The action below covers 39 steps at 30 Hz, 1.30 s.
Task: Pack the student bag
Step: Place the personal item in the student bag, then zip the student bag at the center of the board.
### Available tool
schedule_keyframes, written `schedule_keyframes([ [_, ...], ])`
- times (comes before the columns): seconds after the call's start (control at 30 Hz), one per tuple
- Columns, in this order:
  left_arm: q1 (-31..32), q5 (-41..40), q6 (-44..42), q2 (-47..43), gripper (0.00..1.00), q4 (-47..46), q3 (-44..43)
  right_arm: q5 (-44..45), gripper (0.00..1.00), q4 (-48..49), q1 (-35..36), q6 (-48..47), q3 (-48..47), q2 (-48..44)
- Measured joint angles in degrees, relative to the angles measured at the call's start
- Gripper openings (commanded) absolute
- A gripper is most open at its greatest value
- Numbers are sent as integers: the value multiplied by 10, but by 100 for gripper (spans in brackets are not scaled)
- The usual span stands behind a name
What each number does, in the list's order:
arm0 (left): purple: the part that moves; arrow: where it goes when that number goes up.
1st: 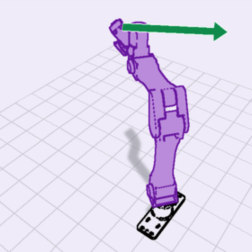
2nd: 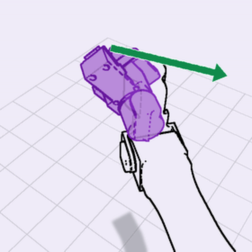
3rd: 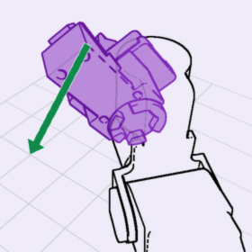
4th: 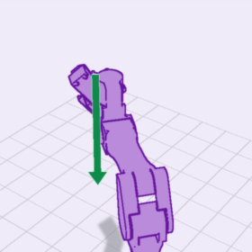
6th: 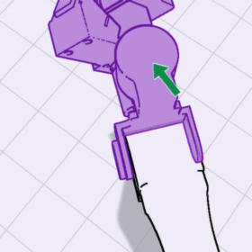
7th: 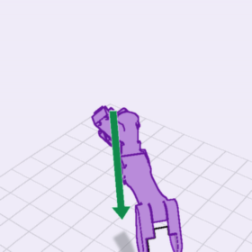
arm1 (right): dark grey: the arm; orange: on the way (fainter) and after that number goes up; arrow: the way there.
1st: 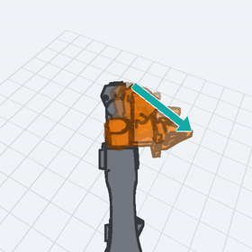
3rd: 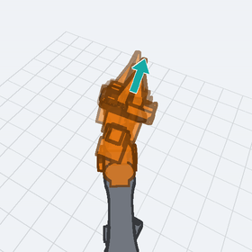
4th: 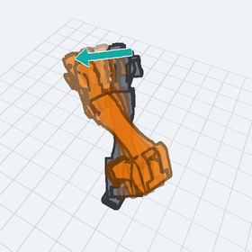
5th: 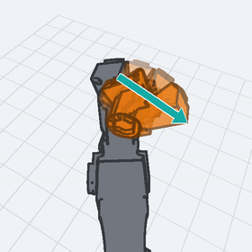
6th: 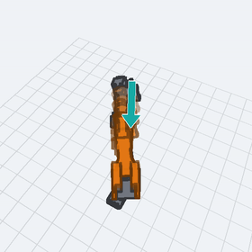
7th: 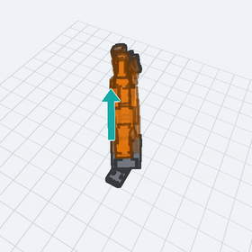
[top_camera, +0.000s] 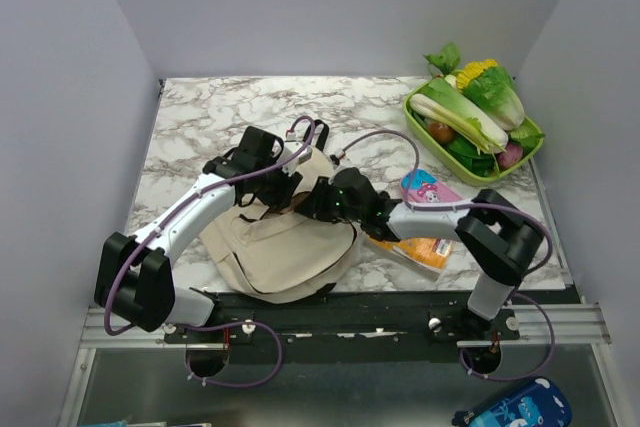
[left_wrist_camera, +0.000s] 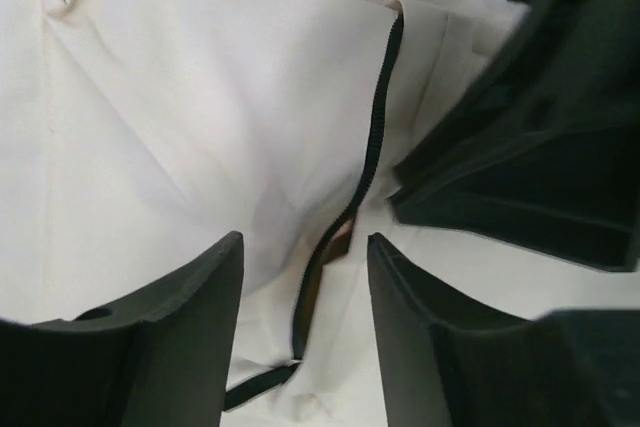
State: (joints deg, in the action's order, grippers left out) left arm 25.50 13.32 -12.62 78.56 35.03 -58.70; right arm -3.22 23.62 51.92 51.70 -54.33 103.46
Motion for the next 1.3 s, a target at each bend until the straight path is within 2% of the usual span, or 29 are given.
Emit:
schedule_keyframes([
  [0.07,-5,13,2,0,80,4,0,4,28,3,2,-9,49,-47],
  [0.1,-14,24,-1,0,98,10,-2,6,28,3,2,-14,76,-74],
  [0.2,-52,53,0,0,99,33,-27,17,32,1,4,-36,125,-136],
  [0.3,-104,86,-11,-6,99,56,-68,36,40,-15,20,-73,134,-172],
  [0.37,-140,104,-23,-22,99,64,-81,49,49,-39,38,-104,122,-184],
  [0.43,-175,117,-41,-47,99,79,-79,59,59,-74,54,-141,89,-185],
  [0.57,-277,163,-83,-98,99,110,-53,61,65,-141,69,-218,-41,-145],
  [0.7,-381,209,-119,-110,99,148,-36,37,66,-200,73,-294,-212,-49],
  [0.8,-420,240,-141,-110,99,175,-33,5,66,-260,74,-342,-336,39],
  [0.93,-471,288,-170,-107,99,205,-33,-19,66,-340,87,-388,-431,127],
  [1.13,-518,336,-198,-76,99,246,-47,-31,65,-419,110,-424,-468,193],
  [1.3,-523,351,-202,-71,99,252,-48,-30,64,-444,122,-443,-470,205],
])
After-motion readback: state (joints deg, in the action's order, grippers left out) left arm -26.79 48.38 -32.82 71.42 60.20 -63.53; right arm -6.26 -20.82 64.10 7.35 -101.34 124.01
